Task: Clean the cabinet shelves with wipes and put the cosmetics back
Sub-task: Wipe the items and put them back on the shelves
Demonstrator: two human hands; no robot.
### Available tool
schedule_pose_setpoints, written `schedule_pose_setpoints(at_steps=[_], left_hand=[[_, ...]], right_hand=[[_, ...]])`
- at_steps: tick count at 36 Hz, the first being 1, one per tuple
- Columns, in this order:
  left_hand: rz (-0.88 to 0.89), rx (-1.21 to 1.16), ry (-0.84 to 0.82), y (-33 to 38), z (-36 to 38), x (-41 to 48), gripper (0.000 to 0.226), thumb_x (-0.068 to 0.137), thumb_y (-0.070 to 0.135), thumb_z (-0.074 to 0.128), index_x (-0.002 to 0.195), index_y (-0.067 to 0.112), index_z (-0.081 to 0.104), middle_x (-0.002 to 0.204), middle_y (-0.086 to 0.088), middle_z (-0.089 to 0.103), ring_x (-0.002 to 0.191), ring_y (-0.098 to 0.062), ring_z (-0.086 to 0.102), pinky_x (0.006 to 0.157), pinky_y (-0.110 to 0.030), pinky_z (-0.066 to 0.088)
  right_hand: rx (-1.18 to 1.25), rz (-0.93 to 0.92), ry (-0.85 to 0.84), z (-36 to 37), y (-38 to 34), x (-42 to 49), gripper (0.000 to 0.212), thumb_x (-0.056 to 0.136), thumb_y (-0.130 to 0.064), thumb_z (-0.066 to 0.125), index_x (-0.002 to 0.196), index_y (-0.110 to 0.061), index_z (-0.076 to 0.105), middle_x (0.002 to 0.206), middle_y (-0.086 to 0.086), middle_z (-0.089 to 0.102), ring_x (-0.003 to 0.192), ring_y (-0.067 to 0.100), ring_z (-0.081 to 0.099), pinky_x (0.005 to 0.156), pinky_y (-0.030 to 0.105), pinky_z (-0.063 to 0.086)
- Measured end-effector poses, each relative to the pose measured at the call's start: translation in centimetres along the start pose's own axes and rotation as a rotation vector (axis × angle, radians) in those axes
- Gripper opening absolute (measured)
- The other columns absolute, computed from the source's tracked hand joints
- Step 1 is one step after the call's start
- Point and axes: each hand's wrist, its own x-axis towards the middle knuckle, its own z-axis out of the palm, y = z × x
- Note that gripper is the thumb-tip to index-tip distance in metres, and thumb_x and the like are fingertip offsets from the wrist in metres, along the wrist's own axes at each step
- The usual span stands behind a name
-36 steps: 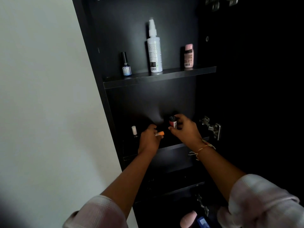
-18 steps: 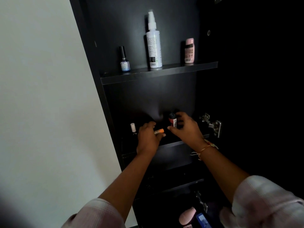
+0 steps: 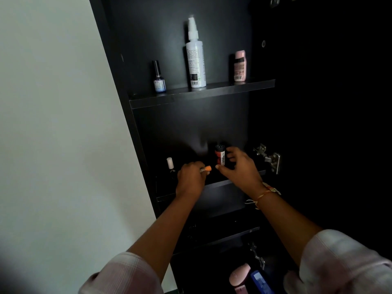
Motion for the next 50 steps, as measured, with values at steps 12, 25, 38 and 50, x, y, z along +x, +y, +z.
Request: schedule_pose_setpoints(at_steps=[12, 25, 38, 50], left_hand=[[-0.076, -0.458, 0.154, 1.3, -0.2, 0.6, 0.023, 0.093, 0.008, 0.056, 0.115, 0.011, 0.064, 0.115, -0.009, 0.058, 0.101, -0.021, 0.06, 0.085, -0.023, 0.044], [-0.23, -0.729, 0.167, 0.6, 0.4, 0.9, 0.015, 0.093, 0.005, 0.057, 0.099, 0.018, 0.054, 0.088, 0.012, 0.06, 0.081, 0.003, 0.058, 0.075, -0.017, 0.049], [-0.356, -0.575, 0.112, 0.6, 0.9, 1.6, 0.019, 0.085, 0.007, 0.066, 0.095, 0.016, 0.053, 0.087, 0.004, 0.061, 0.082, -0.012, 0.059, 0.076, -0.023, 0.045], [-0.246, -0.647, 0.243, 0.8, 0.9, 1.0, 0.019, 0.082, 0.007, 0.07, 0.094, 0.018, 0.059, 0.083, 0.004, 0.063, 0.078, -0.01, 0.063, 0.075, -0.025, 0.052]], right_hand=[[-0.036, -0.012, 0.021, -0.2, -0.3, -0.4, 0.06, 0.075, -0.033, 0.08, 0.126, -0.014, 0.054, 0.115, 0.005, 0.061, 0.104, 0.015, 0.06, 0.091, 0.026, 0.048], [-0.049, -0.011, 0.021, 0.1, -0.2, -0.4, 0.058, 0.076, -0.033, 0.079, 0.126, -0.015, 0.055, 0.115, 0.006, 0.061, 0.104, 0.015, 0.06, 0.091, 0.024, 0.046], [-0.054, 0.001, 0.012, -0.1, 0.1, -0.5, 0.06, 0.076, -0.035, 0.078, 0.127, -0.016, 0.054, 0.115, 0.004, 0.06, 0.105, 0.016, 0.059, 0.093, 0.028, 0.047], [-0.029, -0.01, 0.08, -0.2, 0.5, -0.5, 0.06, 0.077, -0.043, 0.076, 0.126, -0.016, 0.054, 0.12, 0.005, 0.057, 0.108, 0.015, 0.058, 0.095, 0.031, 0.048]])
